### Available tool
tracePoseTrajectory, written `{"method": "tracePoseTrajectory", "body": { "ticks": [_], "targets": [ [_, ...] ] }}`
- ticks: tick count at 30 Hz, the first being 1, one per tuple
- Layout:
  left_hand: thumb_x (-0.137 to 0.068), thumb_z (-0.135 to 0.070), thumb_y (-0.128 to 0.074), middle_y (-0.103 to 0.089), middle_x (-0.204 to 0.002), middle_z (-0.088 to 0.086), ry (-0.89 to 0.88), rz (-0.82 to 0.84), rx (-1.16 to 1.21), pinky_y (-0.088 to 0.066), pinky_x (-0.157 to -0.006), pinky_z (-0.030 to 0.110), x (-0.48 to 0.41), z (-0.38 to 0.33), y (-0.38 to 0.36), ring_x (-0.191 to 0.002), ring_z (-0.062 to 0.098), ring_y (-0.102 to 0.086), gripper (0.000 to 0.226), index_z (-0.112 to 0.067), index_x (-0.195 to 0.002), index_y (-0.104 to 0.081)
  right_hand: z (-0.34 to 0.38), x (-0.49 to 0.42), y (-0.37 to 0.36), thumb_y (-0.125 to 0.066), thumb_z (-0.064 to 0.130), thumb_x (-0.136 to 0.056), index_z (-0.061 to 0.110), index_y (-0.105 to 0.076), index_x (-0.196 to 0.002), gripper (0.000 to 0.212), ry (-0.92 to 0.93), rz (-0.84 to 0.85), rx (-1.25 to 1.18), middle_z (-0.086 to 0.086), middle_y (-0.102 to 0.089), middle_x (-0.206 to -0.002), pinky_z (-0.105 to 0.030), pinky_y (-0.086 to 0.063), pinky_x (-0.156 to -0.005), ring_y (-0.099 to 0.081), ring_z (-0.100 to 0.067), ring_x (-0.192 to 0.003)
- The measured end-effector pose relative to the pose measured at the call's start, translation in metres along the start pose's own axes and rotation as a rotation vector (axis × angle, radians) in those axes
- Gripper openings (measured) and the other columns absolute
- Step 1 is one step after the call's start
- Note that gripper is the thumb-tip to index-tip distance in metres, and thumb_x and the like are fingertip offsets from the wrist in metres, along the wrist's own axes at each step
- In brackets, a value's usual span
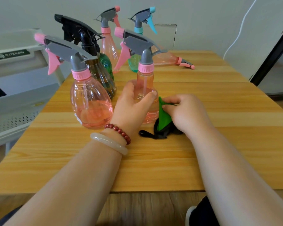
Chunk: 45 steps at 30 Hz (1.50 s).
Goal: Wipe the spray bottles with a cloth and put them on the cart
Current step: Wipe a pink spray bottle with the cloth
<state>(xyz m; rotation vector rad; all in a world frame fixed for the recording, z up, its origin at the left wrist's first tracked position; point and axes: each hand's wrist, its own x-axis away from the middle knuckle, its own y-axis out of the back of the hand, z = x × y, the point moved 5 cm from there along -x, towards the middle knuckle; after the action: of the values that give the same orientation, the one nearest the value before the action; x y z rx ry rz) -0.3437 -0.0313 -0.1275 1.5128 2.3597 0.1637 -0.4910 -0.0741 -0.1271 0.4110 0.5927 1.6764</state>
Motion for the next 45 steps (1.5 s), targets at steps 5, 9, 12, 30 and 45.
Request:
{"method": "tracePoseTrajectory", "body": {
  "ticks": [5,9,12,30,45],
  "targets": [
    [-0.092,-0.030,-0.064,-0.063,-0.108,-0.020,-0.011,0.011,0.009,-0.043,-0.081,0.014,0.001,-0.001,-0.001,-0.101,-0.006,-0.058,0.029,-0.031,-0.120,-0.054,0.025,0.010,0.011,-0.064,0.015,-0.094,0.025,-0.073,-0.115,0.025,0.270,-0.169,-0.171,0.024,-0.063,-0.103,0.002,-0.038,-0.085,-0.056,0.010,-0.098],
    [-0.092,-0.032,-0.066,-0.063,-0.111,-0.018,-0.003,0.012,0.007,-0.045,-0.087,0.021,0.000,0.001,-0.001,-0.105,-0.001,-0.058,0.030,-0.030,-0.120,-0.054,0.015,0.004,0.002,-0.060,0.016,-0.097,0.025,-0.071,-0.119,0.027,0.157,-0.110,-0.004,0.012,-0.068,-0.117,-0.010,-0.044,-0.078,-0.062,-0.004,-0.100],
    [-0.090,-0.038,-0.066,-0.058,-0.121,-0.012,-0.006,0.017,-0.032,-0.044,-0.090,0.021,-0.001,0.002,-0.002,-0.109,0.002,-0.055,0.036,-0.027,-0.123,-0.055,0.001,-0.001,-0.001,-0.060,0.020,-0.096,0.027,-0.072,-0.118,0.026,0.008,-0.016,0.100,0.005,-0.071,-0.116,-0.016,-0.041,-0.062,-0.063,-0.011,-0.092],
    [-0.085,-0.041,-0.074,-0.066,-0.114,-0.014,-0.072,-0.004,-0.060,-0.047,-0.094,0.021,0.001,-0.004,0.001,-0.107,0.002,-0.060,0.038,-0.030,-0.118,-0.060,0.025,0.010,0.015,-0.062,0.013,-0.095,0.023,-0.072,-0.116,0.025,0.296,-0.152,-0.099,0.020,-0.064,-0.109,0.002,-0.037,-0.085,-0.053,0.009,-0.102],
    [-0.092,-0.034,-0.067,-0.064,-0.116,-0.018,-0.060,0.050,-0.014,-0.046,-0.095,0.025,0.001,0.002,-0.004,-0.108,-0.004,-0.058,0.043,-0.029,-0.131,-0.050,0.013,0.001,0.006,-0.057,0.017,-0.099,0.025,-0.068,-0.123,0.029,0.163,-0.050,0.094,0.008,-0.068,-0.120,-0.011,-0.042,-0.070,-0.057,-0.005,-0.096]
  ]
}}
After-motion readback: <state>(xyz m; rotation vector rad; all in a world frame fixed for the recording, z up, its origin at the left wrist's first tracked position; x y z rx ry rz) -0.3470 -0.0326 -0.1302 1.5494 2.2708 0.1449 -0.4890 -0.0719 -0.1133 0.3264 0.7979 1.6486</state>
